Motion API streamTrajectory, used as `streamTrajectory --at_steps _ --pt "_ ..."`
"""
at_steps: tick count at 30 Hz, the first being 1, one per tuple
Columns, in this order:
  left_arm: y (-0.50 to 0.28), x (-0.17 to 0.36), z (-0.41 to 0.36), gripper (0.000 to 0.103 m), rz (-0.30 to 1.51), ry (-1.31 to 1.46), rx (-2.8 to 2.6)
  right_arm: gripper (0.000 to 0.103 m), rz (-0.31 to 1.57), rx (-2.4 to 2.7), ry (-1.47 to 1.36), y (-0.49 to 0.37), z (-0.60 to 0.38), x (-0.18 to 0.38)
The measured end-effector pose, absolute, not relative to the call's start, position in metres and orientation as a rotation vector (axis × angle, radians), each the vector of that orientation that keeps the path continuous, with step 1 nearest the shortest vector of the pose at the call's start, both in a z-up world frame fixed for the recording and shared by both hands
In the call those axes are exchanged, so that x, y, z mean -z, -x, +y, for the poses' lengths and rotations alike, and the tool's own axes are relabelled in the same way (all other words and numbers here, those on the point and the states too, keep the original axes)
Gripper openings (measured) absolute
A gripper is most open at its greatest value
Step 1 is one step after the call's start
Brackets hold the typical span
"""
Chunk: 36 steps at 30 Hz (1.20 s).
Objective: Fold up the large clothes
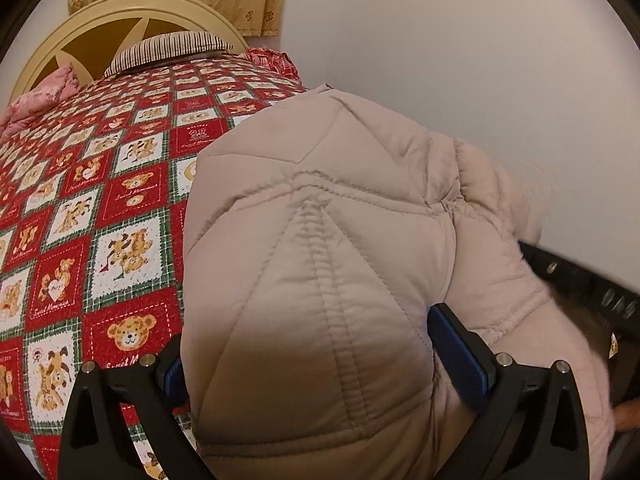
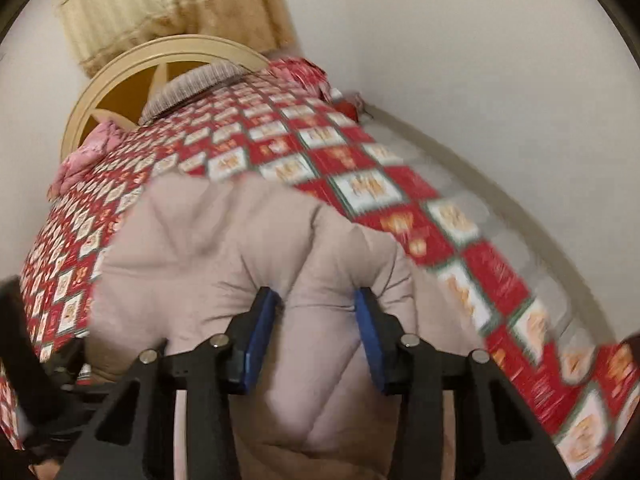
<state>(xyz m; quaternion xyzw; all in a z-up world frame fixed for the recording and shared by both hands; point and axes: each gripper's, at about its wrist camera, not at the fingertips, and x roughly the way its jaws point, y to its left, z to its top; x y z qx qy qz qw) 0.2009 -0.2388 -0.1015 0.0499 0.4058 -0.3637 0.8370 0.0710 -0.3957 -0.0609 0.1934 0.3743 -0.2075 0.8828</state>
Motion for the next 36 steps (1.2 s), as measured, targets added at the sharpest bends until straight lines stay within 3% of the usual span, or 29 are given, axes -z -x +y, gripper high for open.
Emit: streamTrajectory --at_steps 8,14,21,25,27,28,29,36 --pt "-0.202 0.103 -0.243 0.102 0.849 -0.122 0.756 0.044 0.682 0.493 -0.461 -0.057 -0.394 0.085" --pt "-0.204 0.101 -0.240 0.102 0.872 -0.131 0.720 0.044 0.715 0.571 -0.411 -0.079 -0.397 0.093" --pt "-0.160 0.072 -0.197 0.102 0.781 -0.229 0.677 0.045 0.709 0.593 -0.395 -0.075 -0.398 0.092" --pt "-0.136 0.059 -0.167 0.102 0.760 -0.249 0.642 0.054 0.701 0.628 -0.374 -0.072 -0.395 0.088" --pt "-0.126 0.054 -0.157 0.102 0.729 -0.256 0.625 0.073 0.701 0.666 -0.361 -0.067 -0.392 0.084" --pt "-0.123 0.053 -0.155 0.102 0.718 -0.261 0.618 0.088 0.708 0.697 -0.368 -0.063 -0.393 0.083" --pt "-0.119 0.052 -0.152 0.102 0.705 -0.268 0.611 0.094 0.715 0.703 -0.395 -0.057 -0.397 0.081" --pt "-0.102 0.055 -0.151 0.102 0.737 -0.280 0.625 0.095 0.701 0.628 -0.434 -0.010 -0.387 0.058"
